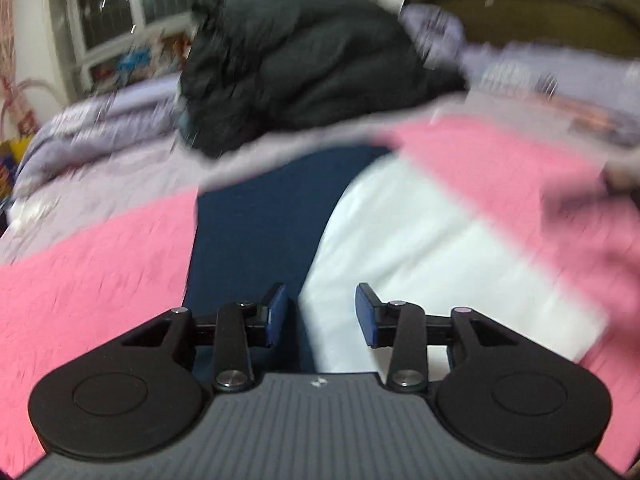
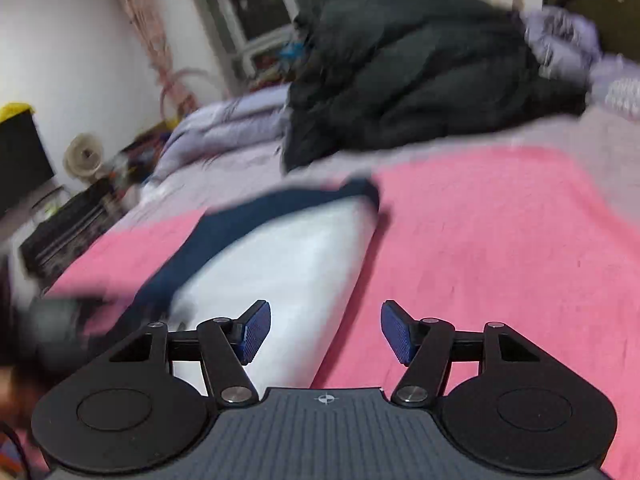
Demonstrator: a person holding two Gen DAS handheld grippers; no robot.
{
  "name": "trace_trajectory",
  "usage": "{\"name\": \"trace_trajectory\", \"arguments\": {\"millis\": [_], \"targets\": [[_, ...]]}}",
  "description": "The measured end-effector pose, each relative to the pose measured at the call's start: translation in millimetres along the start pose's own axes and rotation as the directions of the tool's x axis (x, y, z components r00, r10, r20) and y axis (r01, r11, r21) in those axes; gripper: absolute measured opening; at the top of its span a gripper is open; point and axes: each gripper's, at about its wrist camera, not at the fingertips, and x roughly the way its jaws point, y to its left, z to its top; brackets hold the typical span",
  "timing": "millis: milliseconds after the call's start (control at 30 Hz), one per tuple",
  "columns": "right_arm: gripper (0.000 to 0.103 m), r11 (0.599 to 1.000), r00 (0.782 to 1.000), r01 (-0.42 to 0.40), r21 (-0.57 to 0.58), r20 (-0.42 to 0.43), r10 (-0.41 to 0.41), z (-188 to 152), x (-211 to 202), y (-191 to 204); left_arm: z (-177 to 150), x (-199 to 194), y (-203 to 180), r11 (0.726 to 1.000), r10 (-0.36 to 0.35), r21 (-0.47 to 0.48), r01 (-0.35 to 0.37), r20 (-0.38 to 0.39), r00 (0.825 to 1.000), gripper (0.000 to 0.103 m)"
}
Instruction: Fold clothes
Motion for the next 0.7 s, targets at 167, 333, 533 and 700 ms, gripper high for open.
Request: {"name": "trace_trajectory", "arguments": {"millis": [167,333,533,700], "targets": [[0.048,0.999,1.0,0.014,-0.032,0.007,-0.014,42,81,8,-21,-8,9,1.0,0.018,-0.018,-0.018,-0.015,1.0,0.056],[0.041,0.985,0.985,0.118,-0.13,-0.109,-0.132,44,178,20,-29,-9,15,1.0,0.026,-0.014,-0.026,0.001,1.0,0.056],[0.04,0.978,0.981,0.149,-0.15,-0.101,-0.165,57,196,18,-30,-7,27,0.998,0.003,-0.056,-0.003,0.01,1.0,0.056],[0.042,0.968,0.997,0.074,-0.238,-0.014,-0.08,59,156,41,-30,-5,29,0.997,-0.01,-0.074,0.011,0.012,1.0,0.056]]}}
